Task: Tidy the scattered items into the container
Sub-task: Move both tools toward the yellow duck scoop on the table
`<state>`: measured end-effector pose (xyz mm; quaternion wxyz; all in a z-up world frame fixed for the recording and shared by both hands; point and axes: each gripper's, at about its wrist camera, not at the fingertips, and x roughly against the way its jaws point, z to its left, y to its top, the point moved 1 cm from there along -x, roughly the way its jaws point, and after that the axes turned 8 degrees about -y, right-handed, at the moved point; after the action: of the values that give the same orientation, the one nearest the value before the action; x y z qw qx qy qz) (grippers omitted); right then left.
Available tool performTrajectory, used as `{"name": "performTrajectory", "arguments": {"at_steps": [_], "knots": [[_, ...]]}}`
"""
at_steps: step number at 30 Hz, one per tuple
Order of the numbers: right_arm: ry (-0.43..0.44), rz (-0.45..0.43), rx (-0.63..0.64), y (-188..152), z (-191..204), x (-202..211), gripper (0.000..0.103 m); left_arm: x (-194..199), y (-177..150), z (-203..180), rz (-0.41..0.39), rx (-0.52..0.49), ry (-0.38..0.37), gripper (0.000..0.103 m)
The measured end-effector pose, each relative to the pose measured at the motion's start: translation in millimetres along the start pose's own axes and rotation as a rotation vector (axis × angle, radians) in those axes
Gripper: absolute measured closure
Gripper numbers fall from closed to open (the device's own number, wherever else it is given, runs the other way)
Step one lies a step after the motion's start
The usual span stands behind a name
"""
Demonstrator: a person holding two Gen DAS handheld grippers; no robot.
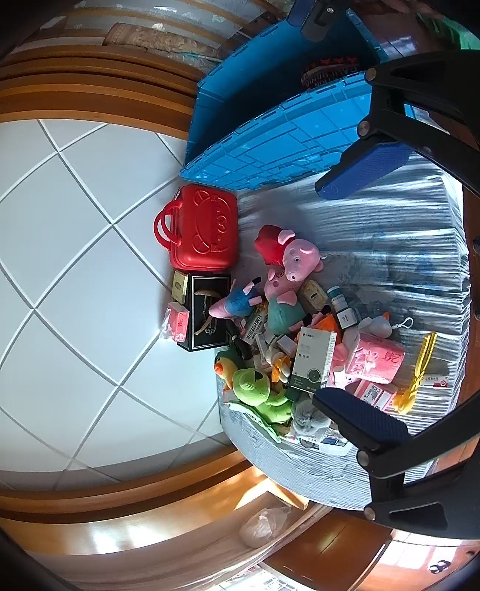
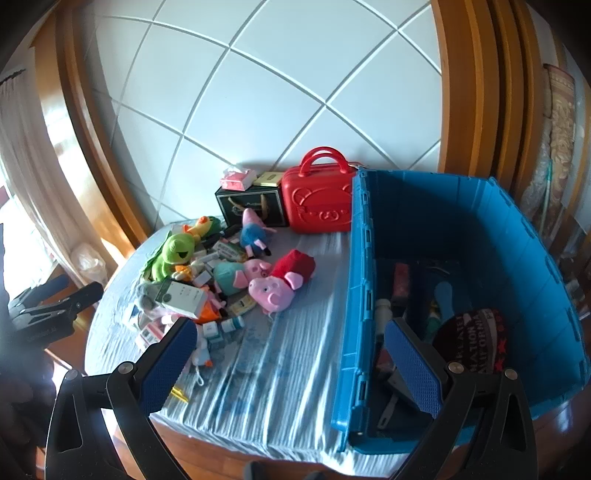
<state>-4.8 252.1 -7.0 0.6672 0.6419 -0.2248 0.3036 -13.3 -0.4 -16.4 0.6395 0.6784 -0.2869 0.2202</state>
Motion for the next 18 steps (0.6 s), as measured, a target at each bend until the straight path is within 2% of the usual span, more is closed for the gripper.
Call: {"name": "performTrajectory", "arguments": {"at_steps": [11, 18], "knots": [[0.025, 0.008, 0.030, 2.9, 4.6, -8.2, 0.000, -2.3, -6.5, 2.8, -0.002, 0.020, 0.017, 0.000], [0.042, 0.030, 0.058, 2.0, 12.5, -19.3, 0.000, -11.8, -19.9, 20.9, 0.018, 0.094, -0.004, 0.000]]}}
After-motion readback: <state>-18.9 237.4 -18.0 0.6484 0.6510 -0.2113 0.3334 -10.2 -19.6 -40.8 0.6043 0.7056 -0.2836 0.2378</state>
